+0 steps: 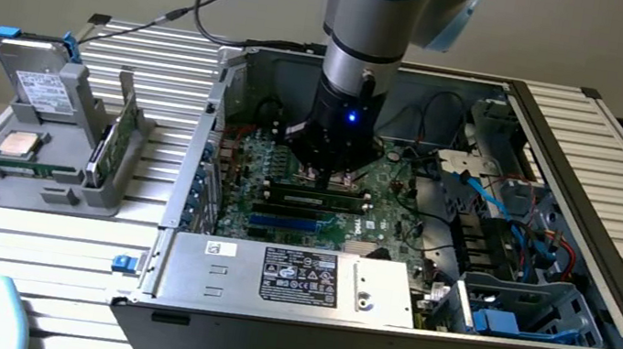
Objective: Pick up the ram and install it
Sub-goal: 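Press down the ram until it locks into place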
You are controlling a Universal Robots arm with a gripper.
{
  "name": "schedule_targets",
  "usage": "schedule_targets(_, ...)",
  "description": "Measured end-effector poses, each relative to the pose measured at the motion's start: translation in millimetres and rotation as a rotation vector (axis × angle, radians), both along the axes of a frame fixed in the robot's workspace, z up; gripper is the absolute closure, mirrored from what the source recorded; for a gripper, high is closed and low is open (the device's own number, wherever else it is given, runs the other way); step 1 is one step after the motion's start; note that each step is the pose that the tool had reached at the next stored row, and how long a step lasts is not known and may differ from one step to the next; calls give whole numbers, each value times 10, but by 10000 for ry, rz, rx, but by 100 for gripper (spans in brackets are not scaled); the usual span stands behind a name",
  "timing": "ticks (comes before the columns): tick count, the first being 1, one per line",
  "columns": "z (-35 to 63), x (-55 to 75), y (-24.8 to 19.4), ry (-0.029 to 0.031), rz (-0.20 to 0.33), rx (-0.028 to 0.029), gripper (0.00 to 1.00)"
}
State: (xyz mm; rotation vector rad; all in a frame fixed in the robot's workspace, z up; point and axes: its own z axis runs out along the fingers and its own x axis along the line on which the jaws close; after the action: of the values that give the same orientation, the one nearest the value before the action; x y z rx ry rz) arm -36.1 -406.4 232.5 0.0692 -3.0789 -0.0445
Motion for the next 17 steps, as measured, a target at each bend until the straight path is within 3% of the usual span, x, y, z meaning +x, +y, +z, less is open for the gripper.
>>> schedule_targets(17,26,-7,-97,-8,-31,0,90)
